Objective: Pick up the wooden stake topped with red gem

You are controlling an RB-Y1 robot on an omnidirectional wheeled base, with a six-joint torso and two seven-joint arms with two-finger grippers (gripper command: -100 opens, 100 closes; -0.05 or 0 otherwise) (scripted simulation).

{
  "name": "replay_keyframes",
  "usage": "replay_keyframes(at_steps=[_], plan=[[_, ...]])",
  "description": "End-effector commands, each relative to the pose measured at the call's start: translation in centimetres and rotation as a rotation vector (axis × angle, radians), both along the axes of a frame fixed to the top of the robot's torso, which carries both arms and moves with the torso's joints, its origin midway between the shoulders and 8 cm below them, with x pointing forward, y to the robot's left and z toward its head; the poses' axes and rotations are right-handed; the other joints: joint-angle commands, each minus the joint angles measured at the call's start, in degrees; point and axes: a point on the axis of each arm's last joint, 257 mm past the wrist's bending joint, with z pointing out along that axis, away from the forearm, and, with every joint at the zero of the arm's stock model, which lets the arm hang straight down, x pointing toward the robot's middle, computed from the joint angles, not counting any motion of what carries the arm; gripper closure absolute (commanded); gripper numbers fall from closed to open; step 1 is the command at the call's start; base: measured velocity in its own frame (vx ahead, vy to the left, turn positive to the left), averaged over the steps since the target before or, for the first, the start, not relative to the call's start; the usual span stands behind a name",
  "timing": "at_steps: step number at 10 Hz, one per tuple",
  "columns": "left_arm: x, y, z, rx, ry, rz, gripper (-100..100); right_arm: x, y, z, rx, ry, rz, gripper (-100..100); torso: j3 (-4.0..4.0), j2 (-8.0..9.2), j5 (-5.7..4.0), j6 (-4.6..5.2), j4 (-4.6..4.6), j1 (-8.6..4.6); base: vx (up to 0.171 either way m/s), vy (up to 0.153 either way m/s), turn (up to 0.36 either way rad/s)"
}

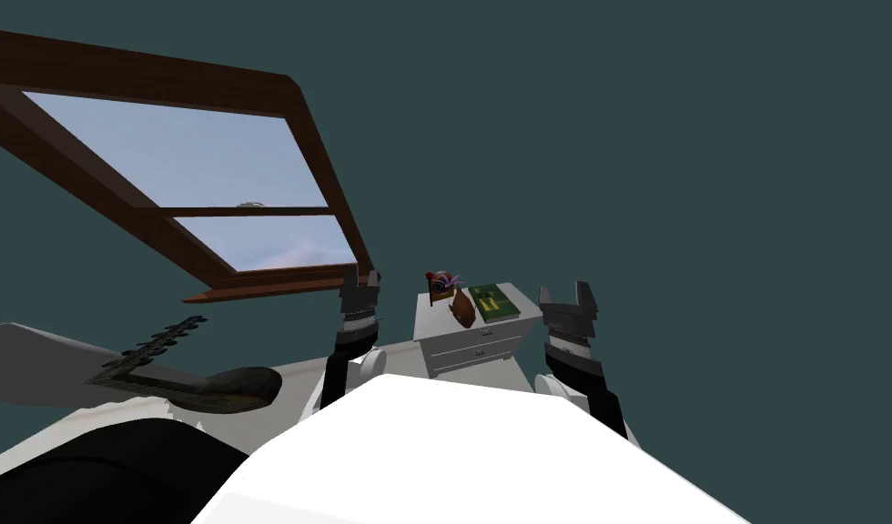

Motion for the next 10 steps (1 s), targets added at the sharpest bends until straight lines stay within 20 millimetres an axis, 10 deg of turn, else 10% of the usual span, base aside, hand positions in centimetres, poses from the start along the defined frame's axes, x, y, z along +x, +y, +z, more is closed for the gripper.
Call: replay_keyframes(at_steps=[1, 10], plan=[[0.9, -0.4, -0.8, 0.048, 0.024, -0.001, -100, 0.0, 0.0, 0.0, 0.000, 0.000, 0.000, 0, 0.00, 0.00, 0.00, 0.00, 0.00, 0.00, -0.007, -0.030, -0.040], [6.4, -0.6, -7.9, 0.283, 0.190, 0.070, -100, 0.0, 0.0, 0.0, 0.000, 0.000, 0.000, 0, 0.06, 0.11, -0.02, 0.01, 0.02, -0.08, -0.031, -0.041, -0.042]])
